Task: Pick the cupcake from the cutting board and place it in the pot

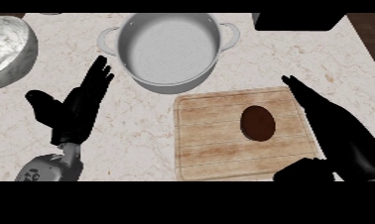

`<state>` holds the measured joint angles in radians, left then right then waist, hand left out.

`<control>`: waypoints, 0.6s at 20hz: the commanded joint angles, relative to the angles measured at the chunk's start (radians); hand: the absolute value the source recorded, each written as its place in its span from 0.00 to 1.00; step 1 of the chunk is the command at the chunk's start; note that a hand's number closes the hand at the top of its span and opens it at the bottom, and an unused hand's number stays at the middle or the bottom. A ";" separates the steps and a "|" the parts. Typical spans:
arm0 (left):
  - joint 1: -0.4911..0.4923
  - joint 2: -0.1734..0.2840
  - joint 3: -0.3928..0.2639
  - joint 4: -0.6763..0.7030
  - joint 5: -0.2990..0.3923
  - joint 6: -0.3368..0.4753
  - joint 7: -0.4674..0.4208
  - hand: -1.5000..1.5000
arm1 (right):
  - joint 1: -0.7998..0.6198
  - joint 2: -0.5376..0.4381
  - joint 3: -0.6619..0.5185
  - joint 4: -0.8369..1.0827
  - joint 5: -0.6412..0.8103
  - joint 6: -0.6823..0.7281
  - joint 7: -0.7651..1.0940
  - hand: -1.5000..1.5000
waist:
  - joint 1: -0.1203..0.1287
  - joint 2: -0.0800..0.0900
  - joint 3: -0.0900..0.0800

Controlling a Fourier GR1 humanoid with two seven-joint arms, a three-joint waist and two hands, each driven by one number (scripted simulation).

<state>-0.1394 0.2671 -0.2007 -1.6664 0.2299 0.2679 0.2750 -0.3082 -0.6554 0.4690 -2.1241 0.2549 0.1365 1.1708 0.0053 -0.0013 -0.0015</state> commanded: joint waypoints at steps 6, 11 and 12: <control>0.024 0.009 0.036 -0.041 0.006 -0.035 0.016 0.50 | -0.029 0.129 0.038 -0.001 0.117 0.036 0.210 0.00 | 0.000 -0.001 0.000; -0.035 -0.026 0.048 0.020 -0.004 -0.016 0.028 0.50 | -0.064 0.218 0.046 0.071 0.169 0.036 0.227 0.00 | -0.007 0.000 0.000; 0.020 0.008 0.067 0.023 0.019 -0.073 -0.015 0.50 | -0.050 0.254 0.086 0.128 0.219 0.000 0.201 0.00 | 0.000 0.001 0.000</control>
<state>-0.1380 0.2650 -0.1569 -1.6650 0.2315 0.2304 0.2838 -0.3349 -0.4786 0.5212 -2.0386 0.4230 0.1237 1.1777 0.0045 -0.0011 -0.0012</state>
